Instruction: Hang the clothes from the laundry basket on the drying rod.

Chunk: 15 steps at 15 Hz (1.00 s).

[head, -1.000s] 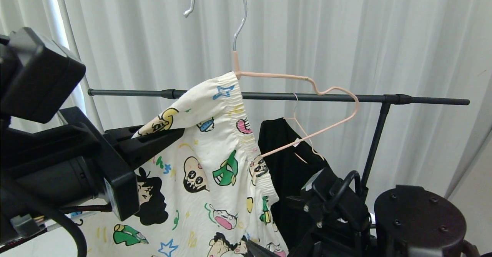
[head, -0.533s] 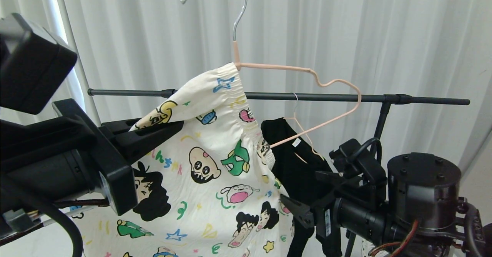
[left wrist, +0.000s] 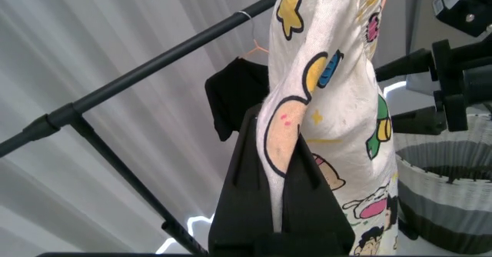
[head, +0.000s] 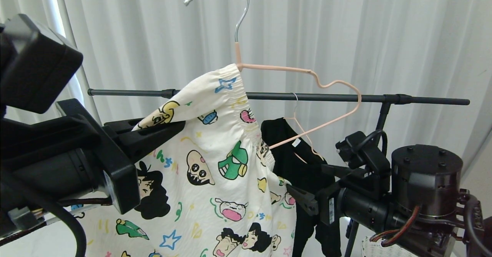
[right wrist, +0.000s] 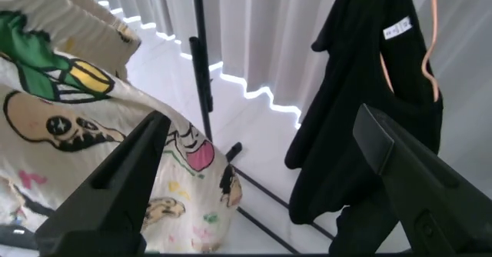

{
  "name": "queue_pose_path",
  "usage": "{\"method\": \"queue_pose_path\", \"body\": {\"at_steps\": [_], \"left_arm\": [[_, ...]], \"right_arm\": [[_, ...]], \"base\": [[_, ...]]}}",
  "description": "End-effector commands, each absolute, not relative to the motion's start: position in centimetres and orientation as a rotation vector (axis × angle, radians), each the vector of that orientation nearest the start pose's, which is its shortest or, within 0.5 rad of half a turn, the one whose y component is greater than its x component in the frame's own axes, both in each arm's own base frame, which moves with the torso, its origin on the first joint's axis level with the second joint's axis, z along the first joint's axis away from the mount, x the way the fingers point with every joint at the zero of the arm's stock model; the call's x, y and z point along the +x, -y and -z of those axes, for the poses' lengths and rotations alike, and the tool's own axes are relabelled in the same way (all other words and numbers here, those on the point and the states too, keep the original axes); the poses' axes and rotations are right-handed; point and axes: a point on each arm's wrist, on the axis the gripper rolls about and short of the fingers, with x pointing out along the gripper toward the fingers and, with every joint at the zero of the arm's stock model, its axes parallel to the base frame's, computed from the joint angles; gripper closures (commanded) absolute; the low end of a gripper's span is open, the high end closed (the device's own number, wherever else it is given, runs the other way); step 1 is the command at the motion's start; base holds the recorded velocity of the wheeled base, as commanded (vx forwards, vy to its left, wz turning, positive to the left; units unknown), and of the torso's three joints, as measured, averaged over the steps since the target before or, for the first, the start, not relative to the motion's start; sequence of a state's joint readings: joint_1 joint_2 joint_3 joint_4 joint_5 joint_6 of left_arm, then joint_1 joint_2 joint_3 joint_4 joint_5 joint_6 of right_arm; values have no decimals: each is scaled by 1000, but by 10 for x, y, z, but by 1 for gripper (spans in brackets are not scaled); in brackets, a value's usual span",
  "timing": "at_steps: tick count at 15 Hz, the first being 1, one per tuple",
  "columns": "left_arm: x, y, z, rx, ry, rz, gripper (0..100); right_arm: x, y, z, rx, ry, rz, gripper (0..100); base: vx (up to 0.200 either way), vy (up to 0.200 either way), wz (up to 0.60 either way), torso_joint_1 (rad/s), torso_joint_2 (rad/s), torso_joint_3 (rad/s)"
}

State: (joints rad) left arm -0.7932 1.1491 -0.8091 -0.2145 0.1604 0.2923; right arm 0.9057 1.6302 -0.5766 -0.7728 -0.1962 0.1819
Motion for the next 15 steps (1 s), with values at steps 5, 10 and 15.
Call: {"method": "queue_pose_path", "body": {"at_steps": [5, 10, 15], "left_arm": [[124, 120, -270, 348, -38, 642, 100], [130, 123, -268, 347, -58, 633, 100], [141, 124, -270, 332, -30, 587, 100]], "right_arm": [[174, -190, -157, 35, -308, -623, 0], [165, -179, -164, 62, -288, -624, 0], [166, -187, -173, 78, -262, -684, 0]], "base": [[0, 0, 0, 0, 0, 0], [0, 0, 0, 0, 0, 0], [0, 0, 0, 0, 0, 0]]}}
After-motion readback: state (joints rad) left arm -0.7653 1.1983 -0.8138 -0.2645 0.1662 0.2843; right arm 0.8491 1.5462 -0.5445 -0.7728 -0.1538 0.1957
